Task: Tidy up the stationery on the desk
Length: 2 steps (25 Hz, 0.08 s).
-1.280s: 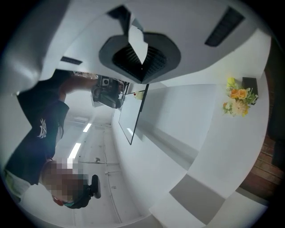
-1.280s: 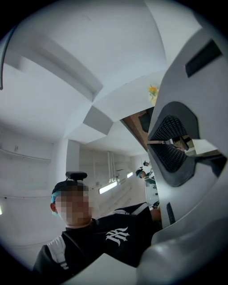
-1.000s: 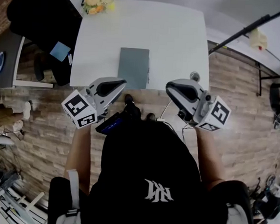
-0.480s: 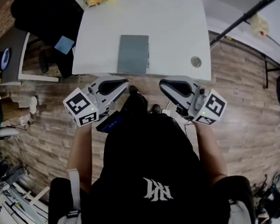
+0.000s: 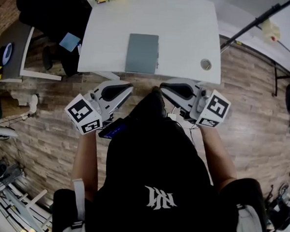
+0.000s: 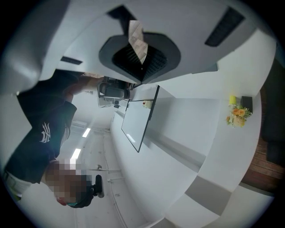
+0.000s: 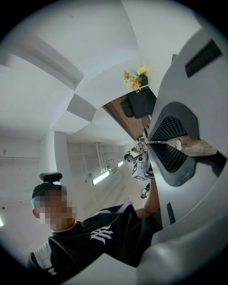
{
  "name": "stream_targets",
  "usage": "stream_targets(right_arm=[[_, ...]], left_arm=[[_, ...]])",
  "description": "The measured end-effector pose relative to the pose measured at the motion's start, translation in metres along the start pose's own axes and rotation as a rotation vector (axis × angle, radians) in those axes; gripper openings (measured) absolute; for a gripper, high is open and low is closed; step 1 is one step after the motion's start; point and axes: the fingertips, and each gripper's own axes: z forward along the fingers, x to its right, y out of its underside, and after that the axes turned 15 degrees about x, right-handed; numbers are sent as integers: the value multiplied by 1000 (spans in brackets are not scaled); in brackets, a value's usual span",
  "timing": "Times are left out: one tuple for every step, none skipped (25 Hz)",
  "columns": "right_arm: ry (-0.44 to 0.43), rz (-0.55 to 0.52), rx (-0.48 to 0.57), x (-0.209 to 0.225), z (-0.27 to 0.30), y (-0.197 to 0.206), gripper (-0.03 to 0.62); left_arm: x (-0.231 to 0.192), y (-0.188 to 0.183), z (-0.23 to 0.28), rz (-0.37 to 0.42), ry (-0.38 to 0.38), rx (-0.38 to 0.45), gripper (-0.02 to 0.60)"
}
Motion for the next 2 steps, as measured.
stream_targets(right_arm=[[-3, 0, -9, 1, 1, 1, 44], [-7, 0, -17, 2, 2, 3, 44]], left_arm=[[0, -1, -1, -4, -6, 5, 3], [0, -1, -3, -9, -13, 10, 3]])
